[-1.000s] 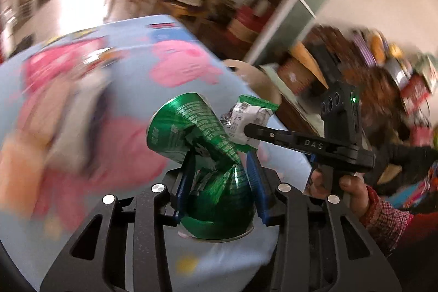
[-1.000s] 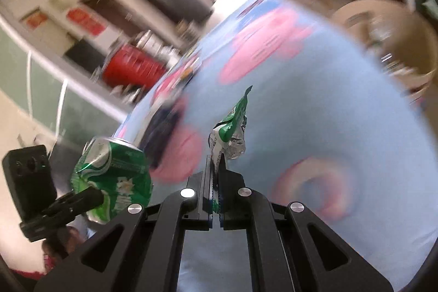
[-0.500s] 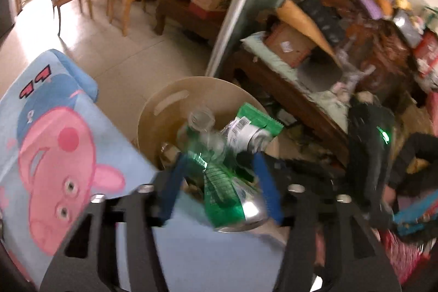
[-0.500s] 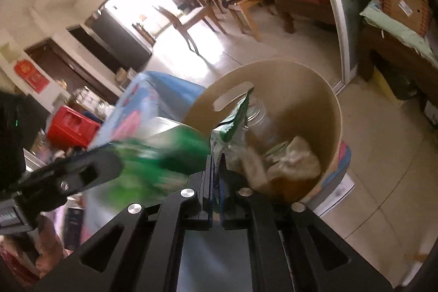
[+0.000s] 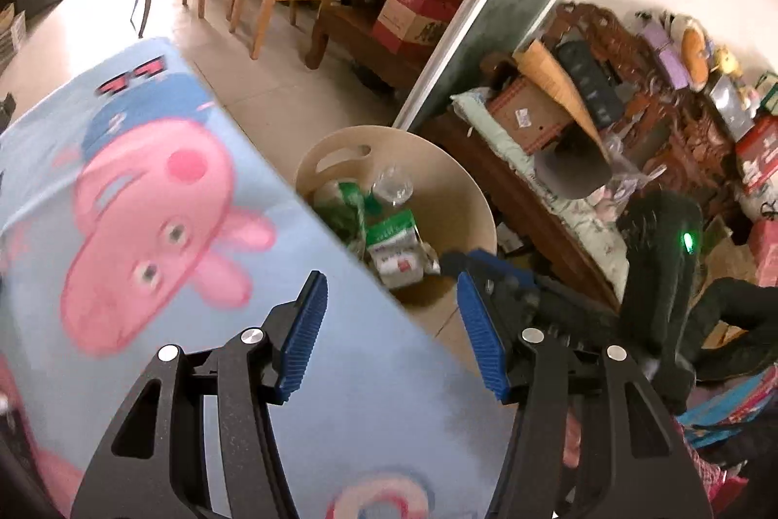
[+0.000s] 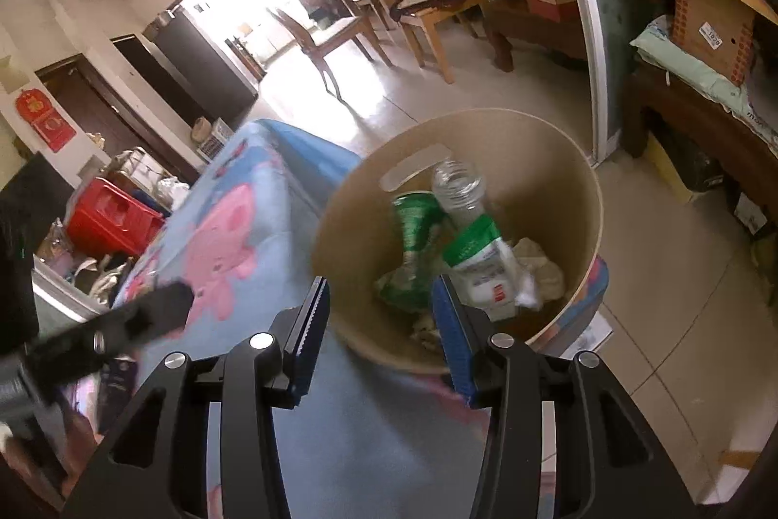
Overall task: Collect trash
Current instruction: 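Swing both tools back toward the table, then grasp the pink paper cup with the left tool while the right tool grasps the white milk carton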
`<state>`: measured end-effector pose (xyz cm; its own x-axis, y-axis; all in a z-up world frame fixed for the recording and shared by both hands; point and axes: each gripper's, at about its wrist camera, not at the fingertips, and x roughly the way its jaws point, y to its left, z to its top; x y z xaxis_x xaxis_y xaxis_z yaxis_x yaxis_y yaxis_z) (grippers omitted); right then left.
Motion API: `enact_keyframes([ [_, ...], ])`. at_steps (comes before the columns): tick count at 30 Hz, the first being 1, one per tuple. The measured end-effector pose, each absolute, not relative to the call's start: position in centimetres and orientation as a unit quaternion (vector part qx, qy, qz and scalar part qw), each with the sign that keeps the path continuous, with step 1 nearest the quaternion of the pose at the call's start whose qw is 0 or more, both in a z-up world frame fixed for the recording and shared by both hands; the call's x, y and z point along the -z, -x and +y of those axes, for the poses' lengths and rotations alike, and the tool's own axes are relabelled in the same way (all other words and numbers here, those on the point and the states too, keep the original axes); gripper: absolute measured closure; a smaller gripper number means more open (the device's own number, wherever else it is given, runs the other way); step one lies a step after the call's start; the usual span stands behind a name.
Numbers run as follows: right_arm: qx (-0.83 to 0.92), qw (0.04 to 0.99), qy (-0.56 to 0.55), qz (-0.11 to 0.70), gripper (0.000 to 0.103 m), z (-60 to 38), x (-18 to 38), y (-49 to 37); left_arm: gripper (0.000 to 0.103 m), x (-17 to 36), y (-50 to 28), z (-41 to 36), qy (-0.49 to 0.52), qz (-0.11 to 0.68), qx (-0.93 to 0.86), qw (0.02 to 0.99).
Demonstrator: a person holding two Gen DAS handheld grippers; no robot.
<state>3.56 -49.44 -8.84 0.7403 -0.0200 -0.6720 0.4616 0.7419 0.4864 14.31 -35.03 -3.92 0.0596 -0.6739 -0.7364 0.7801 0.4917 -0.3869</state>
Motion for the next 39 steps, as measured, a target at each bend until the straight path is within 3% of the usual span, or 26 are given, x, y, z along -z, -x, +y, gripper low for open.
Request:
enact_keyframes([
  [9, 0.048, 0.867, -0.354, 0.348, 0.060, -39.9, 7.8, -3.8, 0.047, 4.1, -10.6, -21.0, -0.047, 0.440, 0.456, 0.772],
  [20, -0.059, 0.860, -0.271, 0.428, 0.060, -25.9, 6.8, -6.6, 0.047, 4.1, -7.4, -6.0, -0.005, 0.421, 0.381, 0.823],
  [26, -0.092, 0.851, -0.249, 0.454, 0.060, -21.4, 7.4, -7.1, 0.047, 2.5, -9.4, 3.1, 0.066, 0.407, 0.312, 0.856],
  [33, -0.108, 0.843, -0.243, 0.468, 0.060, -19.6, 7.5, -8.3, 0.047, 2.1, -12.6, 8.4, 0.122, 0.411, 0.259, 0.866],
  [39, -0.114, 0.843, -0.245, 0.465, 0.057, -18.5, 6.8, -10.3, 0.032, 3.0, -15.3, 7.6, 0.094, 0.425, 0.241, 0.867],
])
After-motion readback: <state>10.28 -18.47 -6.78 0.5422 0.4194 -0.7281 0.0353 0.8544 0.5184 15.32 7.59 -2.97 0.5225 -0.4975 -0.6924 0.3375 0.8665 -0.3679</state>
